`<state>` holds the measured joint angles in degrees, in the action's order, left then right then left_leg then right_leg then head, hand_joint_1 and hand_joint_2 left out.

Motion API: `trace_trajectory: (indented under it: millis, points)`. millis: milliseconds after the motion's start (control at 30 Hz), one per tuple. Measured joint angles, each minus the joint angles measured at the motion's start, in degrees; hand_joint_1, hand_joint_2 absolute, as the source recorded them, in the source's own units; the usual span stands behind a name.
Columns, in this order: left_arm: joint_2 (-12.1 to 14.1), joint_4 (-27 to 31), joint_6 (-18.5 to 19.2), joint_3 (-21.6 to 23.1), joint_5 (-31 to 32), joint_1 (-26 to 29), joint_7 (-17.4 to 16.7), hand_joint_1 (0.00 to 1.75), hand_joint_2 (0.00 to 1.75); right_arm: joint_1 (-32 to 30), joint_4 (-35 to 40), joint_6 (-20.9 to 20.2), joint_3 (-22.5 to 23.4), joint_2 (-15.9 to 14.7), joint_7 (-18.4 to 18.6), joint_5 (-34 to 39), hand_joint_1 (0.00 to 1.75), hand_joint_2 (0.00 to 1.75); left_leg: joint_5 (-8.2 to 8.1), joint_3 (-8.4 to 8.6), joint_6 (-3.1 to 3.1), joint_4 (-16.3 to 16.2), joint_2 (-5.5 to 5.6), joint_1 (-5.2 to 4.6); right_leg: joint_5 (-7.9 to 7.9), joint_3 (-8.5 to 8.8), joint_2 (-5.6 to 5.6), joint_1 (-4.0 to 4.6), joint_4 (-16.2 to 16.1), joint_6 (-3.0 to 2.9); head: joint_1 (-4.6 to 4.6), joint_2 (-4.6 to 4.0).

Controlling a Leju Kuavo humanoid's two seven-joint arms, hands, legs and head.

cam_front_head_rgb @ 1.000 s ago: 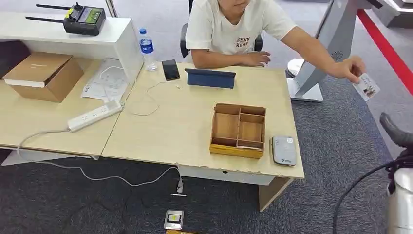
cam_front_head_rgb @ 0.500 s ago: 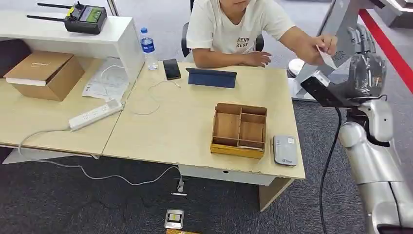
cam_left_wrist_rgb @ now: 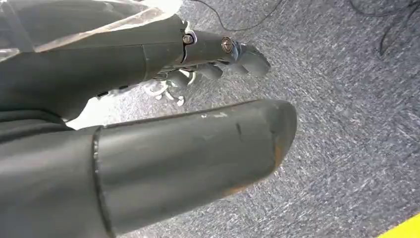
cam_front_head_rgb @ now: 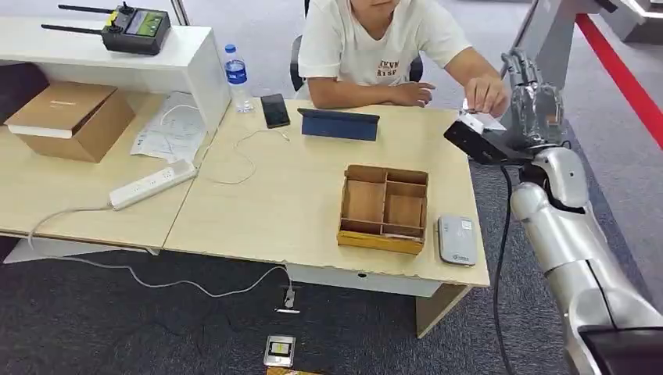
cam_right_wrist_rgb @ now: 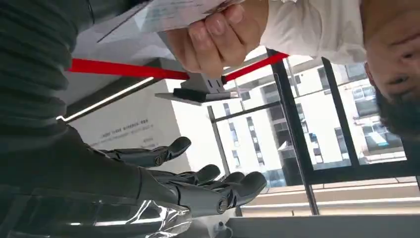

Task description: Pass the card to the sensor for recognition and then transmit it.

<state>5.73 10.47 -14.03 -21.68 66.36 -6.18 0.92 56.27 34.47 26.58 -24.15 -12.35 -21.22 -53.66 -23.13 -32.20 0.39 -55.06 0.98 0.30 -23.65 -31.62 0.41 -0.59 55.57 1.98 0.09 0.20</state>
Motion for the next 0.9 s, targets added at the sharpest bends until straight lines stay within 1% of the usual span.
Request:
trace_trajectory:
  millis: [167, 200, 233, 567, 900]
  points:
    - [0.0, 0.0, 0.0, 0.0, -0.2, 0.0, -0.2, 0.00, 0.00, 0.5, -2.0, 0.0, -0.6, 1.0, -0.5, 0.5, 0.00, 1.75, 0.00, 0.01, 0.00, 0.0, 0.00, 0.00, 0.00, 0.00, 0.01, 0.00, 0.0, 0.00, 0.00, -0.02]
    - [0.0, 0.0, 0.0, 0.0, -0.2, 0.0, -0.3, 0.00, 0.00, 0.5, -2.3, 0.0, -0.7, 1.1, -0.7, 0.7, 0.03, 1.75, 0.00, 0.01, 0.00, 0.0, 0.00, 0.00, 0.00, 0.00, 0.01, 0.00, 0.0, 0.00, 0.00, -0.02]
    - [0.0, 0.0, 0.0, 0.0, -0.2, 0.0, -0.3, 0.00, 0.00, 0.6, -2.6, 0.0, -0.8, 1.4, -0.8, 0.7, 1.75, 1.75, 0.00, 0.01, 0.00, 0.0, 0.00, 0.00, 0.00, 0.00, 0.01, 0.00, 0.0, 0.00, 0.00, -0.02]
    - [0.0, 0.0, 0.0, 0.0, -0.2, 0.0, -0.9, 0.00, 0.00, 2.5, -5.4, -0.3, -1.4, 3.3, -1.6, 2.6, 1.75, 1.75, 0.00, 0.01, 0.00, 0.0, -0.01, 0.00, 0.00, -0.01, 0.01, 0.00, 0.0, 0.00, 0.00, -0.02]
    - [0.0, 0.0, 0.2, 0.0, -0.2, 0.0, -0.9, 0.00, 0.00, 3.1, -6.5, -0.3, -2.0, 3.9, -1.9, 3.6, 1.75, 1.75, 0.00, 0.00, 0.00, 0.0, -0.01, 0.00, 0.00, -0.02, 0.01, -0.01, 0.0, 0.00, 0.00, -0.02]
